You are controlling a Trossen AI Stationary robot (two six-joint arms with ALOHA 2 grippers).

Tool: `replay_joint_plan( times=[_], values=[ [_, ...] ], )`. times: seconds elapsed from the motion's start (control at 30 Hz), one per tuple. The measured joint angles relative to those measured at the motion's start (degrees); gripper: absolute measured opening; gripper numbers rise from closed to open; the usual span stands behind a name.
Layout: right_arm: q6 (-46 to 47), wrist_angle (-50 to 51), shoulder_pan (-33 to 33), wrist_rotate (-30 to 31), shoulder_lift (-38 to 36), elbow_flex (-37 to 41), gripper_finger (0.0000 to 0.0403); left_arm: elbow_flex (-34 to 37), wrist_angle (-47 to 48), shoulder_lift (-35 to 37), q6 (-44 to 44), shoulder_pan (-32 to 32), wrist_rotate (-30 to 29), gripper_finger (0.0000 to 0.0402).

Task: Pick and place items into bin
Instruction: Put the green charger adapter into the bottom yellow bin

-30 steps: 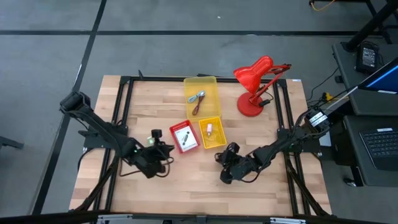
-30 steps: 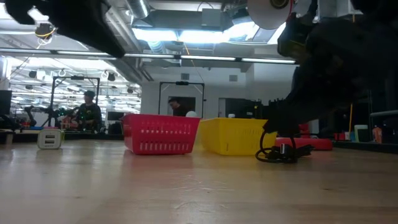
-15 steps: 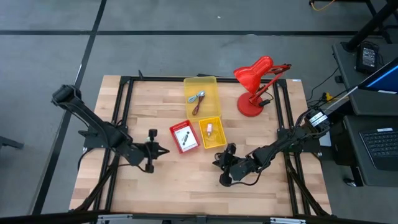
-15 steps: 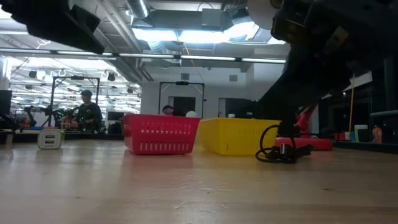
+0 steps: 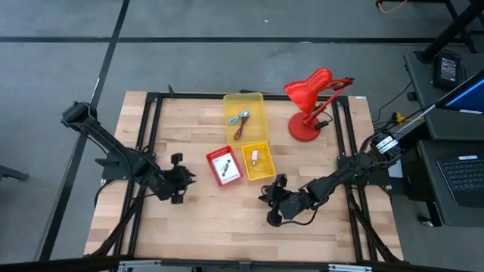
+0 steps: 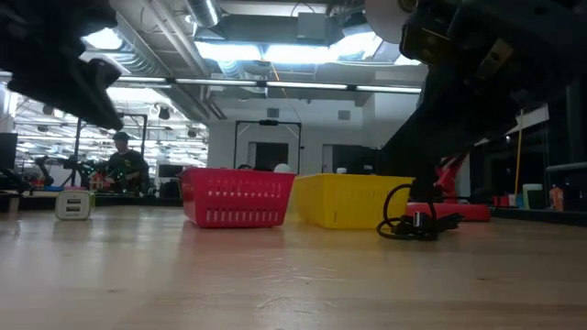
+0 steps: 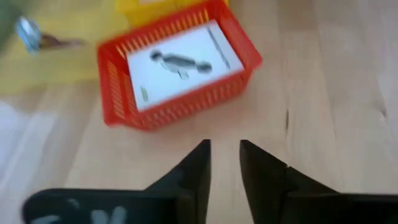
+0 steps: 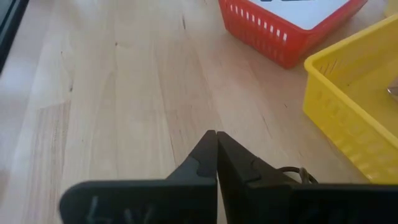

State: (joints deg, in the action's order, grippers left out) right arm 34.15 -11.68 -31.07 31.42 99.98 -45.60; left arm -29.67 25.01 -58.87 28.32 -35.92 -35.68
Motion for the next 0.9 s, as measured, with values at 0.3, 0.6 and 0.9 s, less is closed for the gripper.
replay_joint_plan(
  times=[0.3,0.6,0.9],
  values=[
    [0.0,-0.1,0.0,0.5,0.0,0.0,0.0,0.0,5.2,0.0,8.2,0.0,7.9,0.0165],
    [-0.2,-0.1,0.0,0.6,0.0,0.0,0.0,0.0,15.0,0.0,18.7,0.0,8.2,0.0227],
    [-1.5,-0.1,0.0,0.6,0.0,0.0,0.0,0.0,19.0,0.0,23.2,0.3,4.5,0.0235]
  ],
)
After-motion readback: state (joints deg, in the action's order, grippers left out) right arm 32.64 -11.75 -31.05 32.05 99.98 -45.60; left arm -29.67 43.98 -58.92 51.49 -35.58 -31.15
